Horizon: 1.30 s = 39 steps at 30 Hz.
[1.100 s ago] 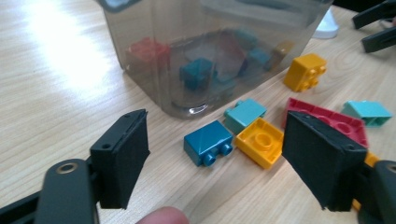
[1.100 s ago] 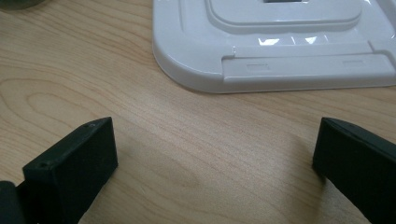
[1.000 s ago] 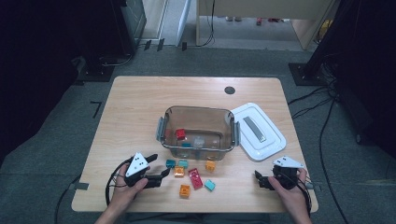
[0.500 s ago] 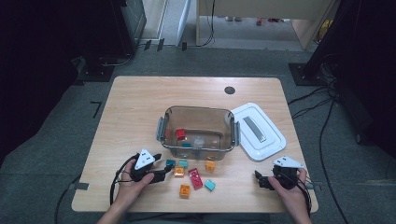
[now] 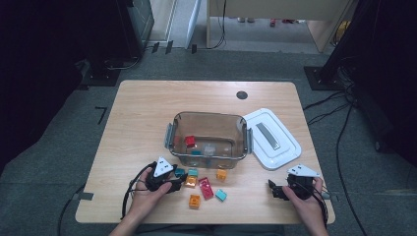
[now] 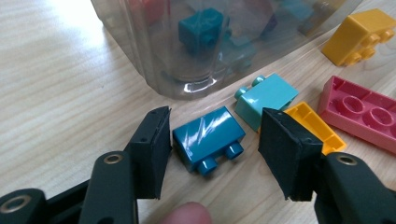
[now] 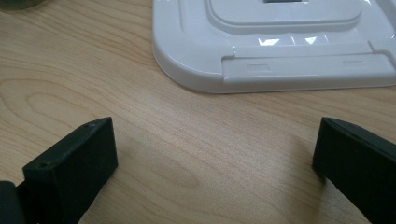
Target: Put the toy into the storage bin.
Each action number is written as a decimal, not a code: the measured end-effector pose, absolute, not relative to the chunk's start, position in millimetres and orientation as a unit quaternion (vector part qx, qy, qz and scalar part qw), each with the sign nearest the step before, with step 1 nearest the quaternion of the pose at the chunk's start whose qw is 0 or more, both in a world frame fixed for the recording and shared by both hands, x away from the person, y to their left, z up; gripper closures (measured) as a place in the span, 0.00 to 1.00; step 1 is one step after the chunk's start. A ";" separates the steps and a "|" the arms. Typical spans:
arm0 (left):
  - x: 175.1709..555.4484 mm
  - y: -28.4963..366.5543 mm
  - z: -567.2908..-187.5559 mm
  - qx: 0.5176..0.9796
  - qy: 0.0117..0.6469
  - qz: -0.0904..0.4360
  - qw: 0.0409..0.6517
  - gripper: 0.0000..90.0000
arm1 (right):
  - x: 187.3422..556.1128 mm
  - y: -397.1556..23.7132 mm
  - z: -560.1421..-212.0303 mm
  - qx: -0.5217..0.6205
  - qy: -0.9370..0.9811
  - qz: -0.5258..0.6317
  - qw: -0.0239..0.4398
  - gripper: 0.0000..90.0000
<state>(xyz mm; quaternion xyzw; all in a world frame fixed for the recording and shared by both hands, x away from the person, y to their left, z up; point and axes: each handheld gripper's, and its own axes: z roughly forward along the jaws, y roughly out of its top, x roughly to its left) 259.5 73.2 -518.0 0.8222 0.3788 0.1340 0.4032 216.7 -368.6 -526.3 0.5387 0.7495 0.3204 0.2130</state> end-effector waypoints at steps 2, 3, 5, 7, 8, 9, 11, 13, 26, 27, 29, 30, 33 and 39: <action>258.3 70.2 -518.1 0.816 0.392 0.140 0.401 0.51 | 216.7 -368.6 -526.3 0.539 0.749 0.320 0.213 0.00; 258.3 69.9 -518.0 0.813 0.398 0.141 0.402 0.51 | 216.7 -368.6 -526.3 0.539 0.749 0.321 0.213 0.00; 258.3 70.1 -517.9 0.807 0.408 0.141 0.403 0.52 | 216.7 -368.6 -526.3 0.538 0.750 0.320 0.213 0.00; 258.2 69.3 -518.1 0.804 0.414 0.143 0.402 0.53 | 216.7 -368.7 -526.3 0.538 0.750 0.320 0.213 0.00; 258.2 69.3 -518.1 0.804 0.414 0.143 0.402 0.53 | 216.7 -368.7 -526.3 0.538 0.750 0.320 0.213 0.00; 257.7 67.7 -518.1 0.805 0.414 0.148 0.399 0.52 | 216.7 -368.7 -526.3 0.538 0.750 0.320 0.213 0.00; 256.7 64.5 -518.1 0.804 0.418 0.158 0.392 0.52 | 216.7 -368.7 -526.3 0.538 0.750 0.320 0.213 0.00; 255.9 61.3 -518.1 0.802 0.422 0.161 0.391 0.50 | 216.7 -368.7 -526.3 0.538 0.750 0.320 0.213 0.00; 243.2 42.6 -518.5 0.806 0.413 0.150 0.397 0.46 | 216.7 -368.8 -526.3 0.538 0.750 0.321 0.213 0.00; 242.7 42.2 -518.5 0.807 0.412 0.148 0.397 0.46 | 216.7 -368.8 -526.3 0.538 0.750 0.321 0.213 0.00; 241.1 41.2 -518.6 0.806 0.411 0.144 0.400 0.46 | 216.7 -368.8 -526.3 0.537 0.750 0.321 0.213 0.00; 240.4 40.9 -518.5 0.807 0.410 0.143 0.400 0.46 | 216.7 -368.9 -526.3 0.537 0.750 0.321 0.213 0.00; 237.8 39.3 -518.6 0.809 0.405 0.138 0.403 0.46 | 216.7 -368.9 -526.3 0.537 0.750 0.321 0.213 0.00; 234.4 37.5 -518.9 0.817 0.391 0.133 0.403 0.39 | 216.7 -368.9 -526.3 0.537 0.751 0.321 0.213 0.00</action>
